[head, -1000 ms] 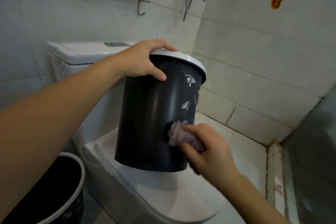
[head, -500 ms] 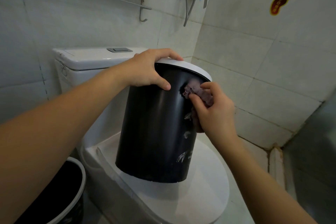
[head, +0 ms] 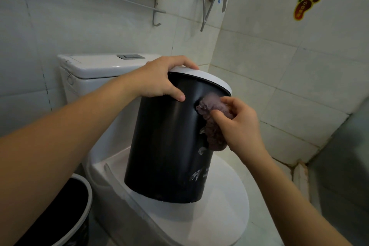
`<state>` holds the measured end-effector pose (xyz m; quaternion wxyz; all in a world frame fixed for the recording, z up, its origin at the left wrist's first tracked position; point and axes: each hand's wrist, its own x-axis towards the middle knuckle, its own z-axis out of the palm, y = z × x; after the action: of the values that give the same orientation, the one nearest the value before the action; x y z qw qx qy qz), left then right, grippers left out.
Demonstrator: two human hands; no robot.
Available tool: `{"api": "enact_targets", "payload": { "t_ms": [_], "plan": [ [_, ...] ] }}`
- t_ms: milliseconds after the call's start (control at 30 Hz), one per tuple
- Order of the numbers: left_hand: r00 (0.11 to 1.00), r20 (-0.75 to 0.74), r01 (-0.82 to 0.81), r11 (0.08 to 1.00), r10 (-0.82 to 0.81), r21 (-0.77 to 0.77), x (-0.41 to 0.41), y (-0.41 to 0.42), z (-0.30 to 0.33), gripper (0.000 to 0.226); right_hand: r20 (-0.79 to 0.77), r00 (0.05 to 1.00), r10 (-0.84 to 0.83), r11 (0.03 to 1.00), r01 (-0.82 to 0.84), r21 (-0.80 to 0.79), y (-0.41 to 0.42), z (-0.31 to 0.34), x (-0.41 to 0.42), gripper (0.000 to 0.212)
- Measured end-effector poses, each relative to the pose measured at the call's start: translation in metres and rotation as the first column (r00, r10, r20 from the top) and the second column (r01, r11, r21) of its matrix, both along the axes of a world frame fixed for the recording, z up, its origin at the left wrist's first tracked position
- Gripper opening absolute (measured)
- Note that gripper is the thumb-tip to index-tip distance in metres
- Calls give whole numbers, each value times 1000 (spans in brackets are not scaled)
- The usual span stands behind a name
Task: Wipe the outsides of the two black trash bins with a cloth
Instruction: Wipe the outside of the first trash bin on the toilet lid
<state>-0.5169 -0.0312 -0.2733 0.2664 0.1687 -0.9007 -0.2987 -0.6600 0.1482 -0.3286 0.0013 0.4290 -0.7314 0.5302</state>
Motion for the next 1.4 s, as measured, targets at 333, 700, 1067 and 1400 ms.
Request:
{"api": "enact_targets", "payload": {
  "t_ms": [333, 700, 1067, 1400],
  "plan": [
    [1000, 19, -12, 999, 12, -33, -3, 2, 0, 69, -417, 872, -257, 966, 217, -141, -7, -4, 5, 26],
    [1000, 12, -24, 999, 25, -22, 3, -4, -2, 70, -384, 921, -71, 987, 8, -163, -7, -28, 12, 33],
    [1000, 12, -16, 1000, 16, -15, 2, -4, -2, 70, -238, 956, -170, 975, 127, -183, -3, -12, 11, 26],
    [1000, 15, -22, 1000, 22, -13, 3, -5, -2, 71, -577, 792, -198, 965, 53, -258, -10, -36, 8, 23]
  ]
}}
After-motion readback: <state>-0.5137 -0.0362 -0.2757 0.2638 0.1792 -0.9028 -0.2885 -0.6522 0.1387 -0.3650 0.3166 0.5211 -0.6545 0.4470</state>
